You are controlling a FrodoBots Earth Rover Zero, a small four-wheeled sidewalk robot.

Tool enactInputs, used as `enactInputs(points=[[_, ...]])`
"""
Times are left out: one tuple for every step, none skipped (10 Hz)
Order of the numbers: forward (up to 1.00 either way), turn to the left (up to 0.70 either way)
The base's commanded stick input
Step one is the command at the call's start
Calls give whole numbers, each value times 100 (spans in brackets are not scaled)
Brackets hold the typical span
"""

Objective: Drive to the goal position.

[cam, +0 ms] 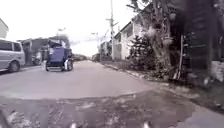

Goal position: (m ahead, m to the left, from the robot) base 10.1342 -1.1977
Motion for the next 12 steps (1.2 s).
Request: enactInputs(points=[[70,19],[70,6],[70,1],[70,8],[70,2],[70,0],[70,0],[70,0],[70,5],[70,6],[70,4],[70,0]])
